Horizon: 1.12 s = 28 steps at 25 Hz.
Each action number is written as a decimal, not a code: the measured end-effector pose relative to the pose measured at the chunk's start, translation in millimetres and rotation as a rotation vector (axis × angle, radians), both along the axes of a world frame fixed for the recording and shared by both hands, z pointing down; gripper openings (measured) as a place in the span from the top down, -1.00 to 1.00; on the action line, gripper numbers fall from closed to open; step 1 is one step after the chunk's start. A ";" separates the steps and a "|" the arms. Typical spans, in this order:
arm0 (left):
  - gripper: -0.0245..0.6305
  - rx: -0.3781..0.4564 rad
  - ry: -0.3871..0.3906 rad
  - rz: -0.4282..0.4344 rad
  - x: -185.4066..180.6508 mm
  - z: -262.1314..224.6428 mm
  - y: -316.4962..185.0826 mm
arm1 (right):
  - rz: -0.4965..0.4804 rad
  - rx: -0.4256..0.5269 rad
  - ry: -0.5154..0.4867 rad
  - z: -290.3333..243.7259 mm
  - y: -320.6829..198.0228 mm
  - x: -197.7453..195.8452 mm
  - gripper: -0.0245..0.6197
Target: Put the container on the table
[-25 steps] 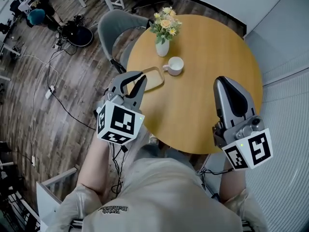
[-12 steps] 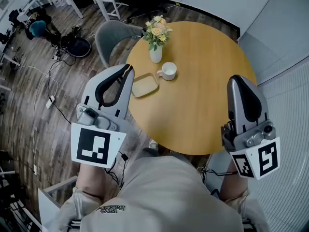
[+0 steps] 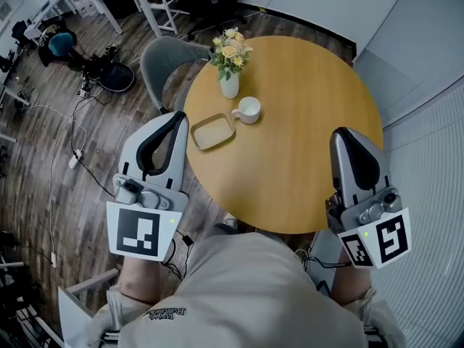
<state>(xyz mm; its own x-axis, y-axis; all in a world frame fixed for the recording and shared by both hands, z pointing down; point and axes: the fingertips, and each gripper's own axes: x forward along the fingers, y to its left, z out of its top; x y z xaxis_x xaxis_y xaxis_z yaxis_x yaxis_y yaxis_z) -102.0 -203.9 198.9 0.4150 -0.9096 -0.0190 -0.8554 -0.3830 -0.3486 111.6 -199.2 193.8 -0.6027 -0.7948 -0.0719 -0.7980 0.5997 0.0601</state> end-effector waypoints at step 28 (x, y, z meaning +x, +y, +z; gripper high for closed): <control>0.86 -0.083 -0.008 -0.009 5.0 21.2 20.8 | 0.050 -0.035 0.035 21.8 6.4 11.6 0.81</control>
<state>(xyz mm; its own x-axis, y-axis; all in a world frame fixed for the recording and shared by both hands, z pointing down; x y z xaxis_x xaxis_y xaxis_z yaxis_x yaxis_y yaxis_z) -97.1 -183.1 220.1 0.4065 -0.9117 0.0598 -0.8563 -0.4030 -0.3229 123.2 -192.9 215.5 -0.5642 -0.8253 -0.0231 -0.8245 0.5617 0.0684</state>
